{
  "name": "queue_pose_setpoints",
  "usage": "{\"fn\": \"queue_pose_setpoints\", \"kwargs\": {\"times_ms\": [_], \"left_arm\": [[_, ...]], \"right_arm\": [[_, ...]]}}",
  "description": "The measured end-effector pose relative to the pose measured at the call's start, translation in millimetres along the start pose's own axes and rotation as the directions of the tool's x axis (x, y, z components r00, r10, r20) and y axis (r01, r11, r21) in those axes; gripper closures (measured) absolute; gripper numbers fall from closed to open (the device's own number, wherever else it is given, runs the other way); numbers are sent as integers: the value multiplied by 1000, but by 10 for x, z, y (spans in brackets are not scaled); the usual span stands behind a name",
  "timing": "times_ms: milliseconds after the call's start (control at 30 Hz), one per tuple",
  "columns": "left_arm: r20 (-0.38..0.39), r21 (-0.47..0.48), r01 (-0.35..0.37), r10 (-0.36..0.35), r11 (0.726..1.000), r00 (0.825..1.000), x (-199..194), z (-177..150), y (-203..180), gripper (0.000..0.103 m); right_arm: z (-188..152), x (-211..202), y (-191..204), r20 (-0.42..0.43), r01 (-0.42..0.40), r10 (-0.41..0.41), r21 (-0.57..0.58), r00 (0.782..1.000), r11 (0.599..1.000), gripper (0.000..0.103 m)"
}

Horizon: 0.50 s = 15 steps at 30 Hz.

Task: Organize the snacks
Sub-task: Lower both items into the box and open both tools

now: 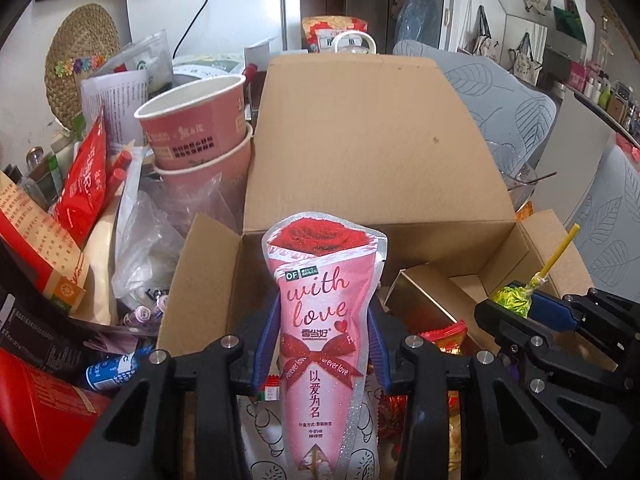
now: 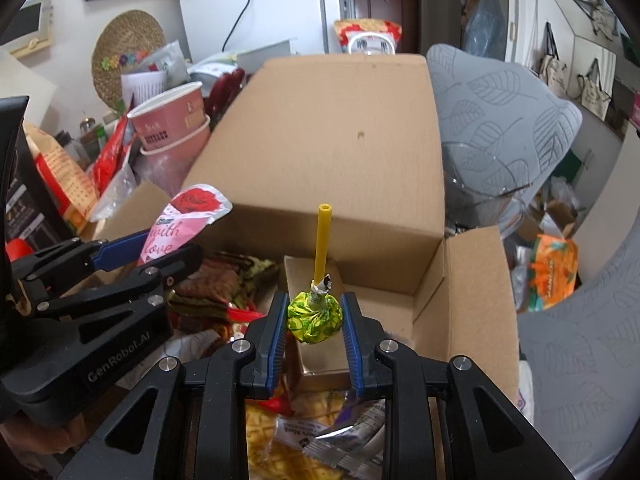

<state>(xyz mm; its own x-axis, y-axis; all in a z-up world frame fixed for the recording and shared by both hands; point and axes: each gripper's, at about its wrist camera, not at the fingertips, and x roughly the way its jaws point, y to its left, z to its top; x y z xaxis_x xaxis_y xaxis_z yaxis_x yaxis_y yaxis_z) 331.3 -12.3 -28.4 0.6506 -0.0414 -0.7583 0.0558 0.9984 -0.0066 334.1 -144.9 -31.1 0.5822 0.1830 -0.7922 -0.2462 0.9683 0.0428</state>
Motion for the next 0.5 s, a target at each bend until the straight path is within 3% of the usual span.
{"fn": "queue_pose_setpoints", "kwargs": {"times_ms": [133,300,400,467,500], "left_arm": [[-63,-8,-3,2,1000,998,110,-3,20,61],[-87,-14,1,-3,1000,996,153,-30,36,61],[-98,-10,-4,3,1000,995,163,-37,30,61],[-114,-13,-5,4,1000,994,160,-59,20,59],[-114,-11,-6,5,1000,993,159,-56,-21,54]], "right_arm": [[8,14,5,-10,9,-9,-4,1000,1000,76],[9,19,4,-22,13,-13,0,1000,1000,75],[15,-10,10,-16,16,-16,2,1000,1000,61],[9,-39,12,-14,20,-20,-2,1000,1000,61],[5,-51,11,-14,23,-23,0,1000,1000,61]]}}
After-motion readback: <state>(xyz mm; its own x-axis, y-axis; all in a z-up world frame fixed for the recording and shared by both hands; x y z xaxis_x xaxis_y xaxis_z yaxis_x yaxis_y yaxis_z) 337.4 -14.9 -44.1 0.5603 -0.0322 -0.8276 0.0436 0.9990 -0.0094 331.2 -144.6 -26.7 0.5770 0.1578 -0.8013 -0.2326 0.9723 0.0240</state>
